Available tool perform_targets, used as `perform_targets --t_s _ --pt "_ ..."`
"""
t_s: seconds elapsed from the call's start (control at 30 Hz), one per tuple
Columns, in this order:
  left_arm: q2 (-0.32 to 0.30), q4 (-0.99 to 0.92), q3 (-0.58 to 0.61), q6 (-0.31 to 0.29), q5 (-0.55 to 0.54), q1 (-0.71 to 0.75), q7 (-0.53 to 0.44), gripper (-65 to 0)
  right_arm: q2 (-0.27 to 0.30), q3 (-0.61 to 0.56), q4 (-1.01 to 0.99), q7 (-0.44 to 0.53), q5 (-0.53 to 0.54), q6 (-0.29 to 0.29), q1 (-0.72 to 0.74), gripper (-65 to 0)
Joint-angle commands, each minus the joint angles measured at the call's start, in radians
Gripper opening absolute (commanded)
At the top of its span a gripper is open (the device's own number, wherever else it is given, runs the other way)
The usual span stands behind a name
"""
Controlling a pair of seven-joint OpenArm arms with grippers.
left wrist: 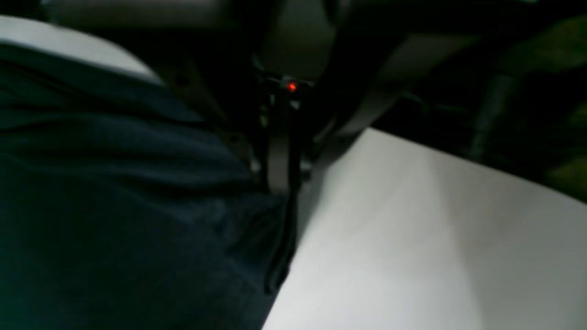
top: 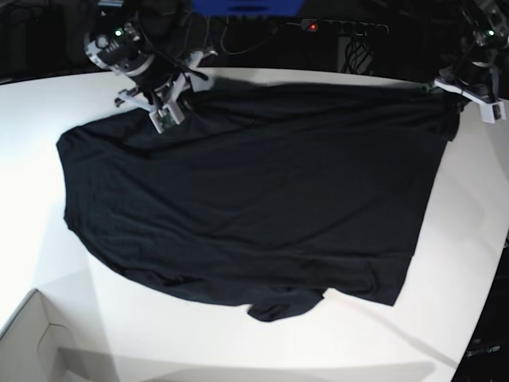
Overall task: Layout the t-shirt on the table in an organized manner, then fold the t-shirt properly
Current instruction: 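Grasp the shirt edge with both grippers and hold it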
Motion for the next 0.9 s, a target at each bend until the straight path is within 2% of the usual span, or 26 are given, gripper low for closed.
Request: perform_targets --t_s 0.0,0.27,0.37,0.87 --pt "-0.011 0.03 -0.007 -0.002 -0.011 0.003 -0.02 -64.9 -0.004 0.0 0.02 0.023 0.013 0.003 -0.013 -65.0" --pt "-0.014 0.03 -0.007 -0.002 -0.007 0.003 -0.02 -64.9 -0.003 0.006 0.023 0.023 0.013 0.003 -0.113 -65.0" --pt "-0.014 0.03 -0.007 -0.002 -0.007 0.003 -0.02 -64.9 0.015 0.0 0.024 0.023 0.013 0.003 -0.138 -65.0" --pt "-0.01 0.007 -0.069 -0.002 -0.011 0.001 -0.018 -64.9 0.014 -0.008 0.027 0.025 0.016 0.003 -0.145 -65.0"
